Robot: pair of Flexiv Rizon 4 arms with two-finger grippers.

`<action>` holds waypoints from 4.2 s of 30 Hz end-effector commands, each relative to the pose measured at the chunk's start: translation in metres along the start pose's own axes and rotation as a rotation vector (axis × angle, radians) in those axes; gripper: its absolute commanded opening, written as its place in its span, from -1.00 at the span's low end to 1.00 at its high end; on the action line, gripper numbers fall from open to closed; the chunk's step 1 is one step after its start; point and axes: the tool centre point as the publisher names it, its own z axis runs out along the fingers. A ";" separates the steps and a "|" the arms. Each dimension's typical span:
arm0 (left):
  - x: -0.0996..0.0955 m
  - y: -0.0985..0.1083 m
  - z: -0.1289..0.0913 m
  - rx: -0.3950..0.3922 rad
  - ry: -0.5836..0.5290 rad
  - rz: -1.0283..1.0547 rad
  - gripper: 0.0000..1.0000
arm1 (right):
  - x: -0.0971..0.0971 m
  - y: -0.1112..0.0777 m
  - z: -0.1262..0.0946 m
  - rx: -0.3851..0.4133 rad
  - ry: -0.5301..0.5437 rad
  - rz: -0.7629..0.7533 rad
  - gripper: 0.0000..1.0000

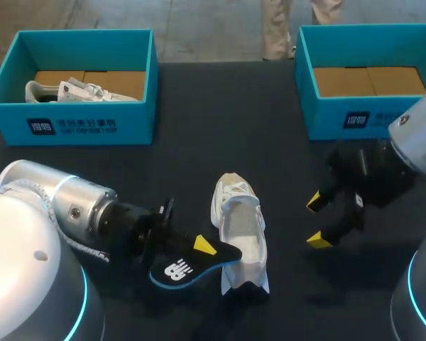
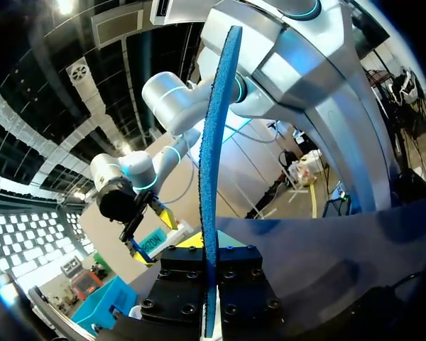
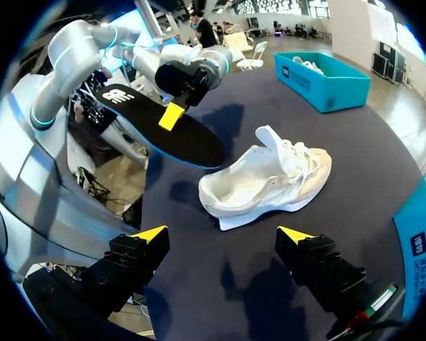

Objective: Take the shoe out of the shoebox, open the shoe tongue, remove and reinsert the insole, then place the shoe into the shoebox

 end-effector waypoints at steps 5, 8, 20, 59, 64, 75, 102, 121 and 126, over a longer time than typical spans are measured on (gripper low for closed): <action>0.003 -0.006 0.004 -0.001 -0.002 0.014 -1.00 | 0.001 0.000 0.011 0.074 -0.123 -0.064 1.00; 0.005 -0.007 0.005 -0.005 -0.022 0.019 -1.00 | 0.000 -0.005 0.016 0.086 -0.167 -0.087 1.00; 0.008 -0.012 0.014 -0.028 -0.098 0.014 -1.00 | -0.003 -0.021 0.039 0.086 -0.215 -0.121 1.00; -0.012 0.028 0.042 -0.032 -0.269 -0.121 -1.00 | 0.005 -0.036 0.092 0.054 -0.214 -0.086 1.00; -0.012 0.031 0.044 -0.032 -0.266 -0.126 -1.00 | 0.001 -0.036 0.096 0.088 -0.216 -0.081 1.00; -0.009 0.038 0.044 -0.053 -0.264 -0.138 -1.00 | -0.008 -0.035 0.102 0.159 -0.197 -0.056 1.00; -0.007 0.045 0.044 -0.061 -0.266 -0.128 -1.00 | -0.017 -0.031 0.103 0.184 -0.168 -0.032 1.00; -0.009 0.064 0.042 -0.050 -0.288 -0.161 -1.00 | -0.017 -0.031 0.103 0.184 -0.168 -0.032 1.00; -0.011 0.068 0.040 -0.059 -0.293 -0.163 -1.00 | -0.017 -0.031 0.103 0.184 -0.168 -0.032 1.00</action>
